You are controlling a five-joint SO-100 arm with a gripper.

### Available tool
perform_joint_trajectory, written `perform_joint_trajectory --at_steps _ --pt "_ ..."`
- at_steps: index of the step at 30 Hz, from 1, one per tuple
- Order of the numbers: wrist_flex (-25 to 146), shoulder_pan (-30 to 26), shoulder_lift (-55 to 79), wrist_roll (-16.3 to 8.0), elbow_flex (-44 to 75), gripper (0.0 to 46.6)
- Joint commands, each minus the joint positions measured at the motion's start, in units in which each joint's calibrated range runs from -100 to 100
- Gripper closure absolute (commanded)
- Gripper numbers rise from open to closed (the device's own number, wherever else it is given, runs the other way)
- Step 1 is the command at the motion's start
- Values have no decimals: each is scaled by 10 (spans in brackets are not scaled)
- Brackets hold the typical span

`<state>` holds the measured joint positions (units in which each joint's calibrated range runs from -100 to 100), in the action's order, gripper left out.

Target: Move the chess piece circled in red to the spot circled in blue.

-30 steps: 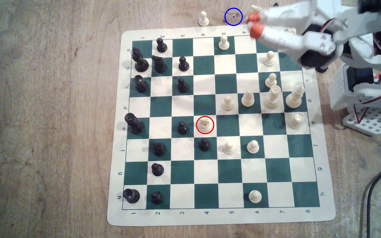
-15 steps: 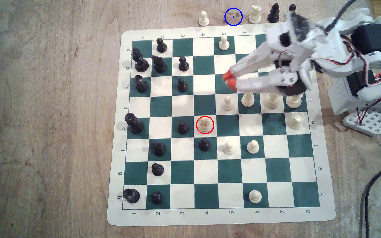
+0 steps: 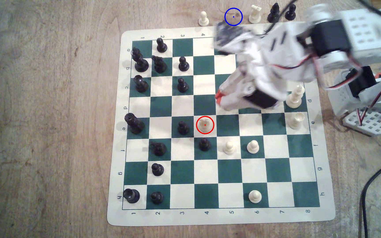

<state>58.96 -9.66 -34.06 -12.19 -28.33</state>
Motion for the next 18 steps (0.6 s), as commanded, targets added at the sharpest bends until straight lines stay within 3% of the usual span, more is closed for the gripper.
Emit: perform_joint_trajectory --at_steps 1,9,18 --pt "29 -2 65 -6 100 394" --pt "30 0 134 -6 104 335" --pt "-2 17 201 9 104 323"
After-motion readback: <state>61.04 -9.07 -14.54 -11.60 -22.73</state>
